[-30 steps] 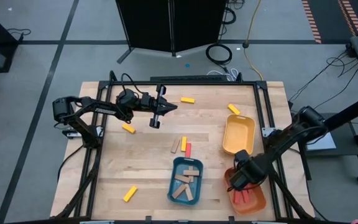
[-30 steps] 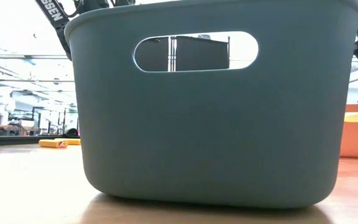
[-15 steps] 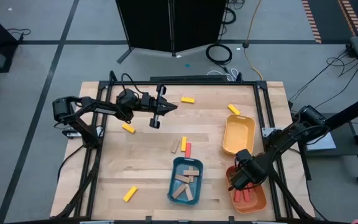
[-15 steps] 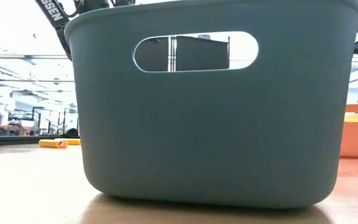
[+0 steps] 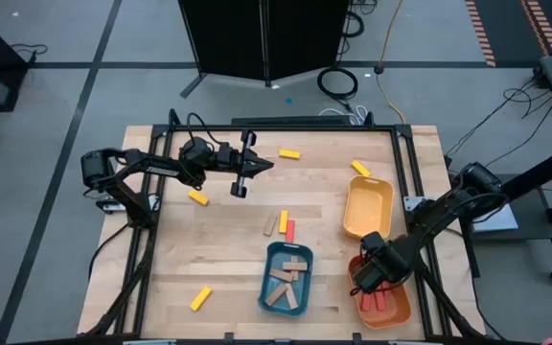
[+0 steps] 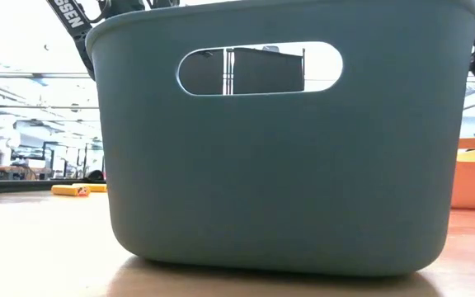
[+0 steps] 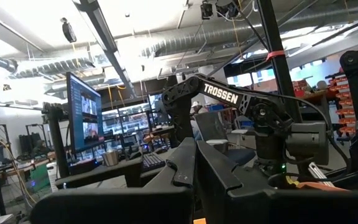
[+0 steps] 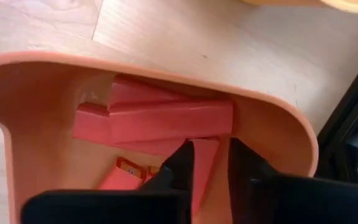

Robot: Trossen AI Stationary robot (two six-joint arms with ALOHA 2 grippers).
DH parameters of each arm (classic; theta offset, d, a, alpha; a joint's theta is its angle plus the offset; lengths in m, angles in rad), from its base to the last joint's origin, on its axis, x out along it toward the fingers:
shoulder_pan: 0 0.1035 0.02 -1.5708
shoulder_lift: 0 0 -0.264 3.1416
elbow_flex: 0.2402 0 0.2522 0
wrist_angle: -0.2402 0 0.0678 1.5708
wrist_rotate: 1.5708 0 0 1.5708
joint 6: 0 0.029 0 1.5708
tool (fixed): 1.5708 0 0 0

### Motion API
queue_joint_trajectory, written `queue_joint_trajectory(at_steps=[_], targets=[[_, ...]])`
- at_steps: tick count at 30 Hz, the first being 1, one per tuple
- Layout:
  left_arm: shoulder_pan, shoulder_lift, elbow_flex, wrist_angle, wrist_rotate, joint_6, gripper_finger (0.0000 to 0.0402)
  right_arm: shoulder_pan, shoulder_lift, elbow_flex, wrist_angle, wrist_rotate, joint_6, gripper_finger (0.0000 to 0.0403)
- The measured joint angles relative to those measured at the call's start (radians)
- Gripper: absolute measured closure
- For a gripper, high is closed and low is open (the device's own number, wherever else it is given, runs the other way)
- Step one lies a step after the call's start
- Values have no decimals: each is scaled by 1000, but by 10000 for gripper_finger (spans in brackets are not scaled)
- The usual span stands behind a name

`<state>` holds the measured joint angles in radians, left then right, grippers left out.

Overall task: Sort blocks
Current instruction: Adjust the bins on the table

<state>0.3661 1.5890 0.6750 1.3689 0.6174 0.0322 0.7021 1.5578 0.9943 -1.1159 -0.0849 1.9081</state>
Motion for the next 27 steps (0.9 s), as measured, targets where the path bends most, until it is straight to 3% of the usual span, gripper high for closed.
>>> queue_joint_trajectory(at_steps=[10,13,16,21,27], targets=[[0,0,0,0,0,0,389,-7,0,0,-1,-21,-35,230],[0,0,0,0,0,0,389,-7,0,0,-2,-24,-59,212],[0,0,0,0,0,0,389,-7,0,0,-1,-22,-65,243],[0,0,0,0,0,0,389,-7,0,0,-1,-19,-64,383],[0,0,0,0,0,0,389,-7,0,0,-16,-9,-15,402]])
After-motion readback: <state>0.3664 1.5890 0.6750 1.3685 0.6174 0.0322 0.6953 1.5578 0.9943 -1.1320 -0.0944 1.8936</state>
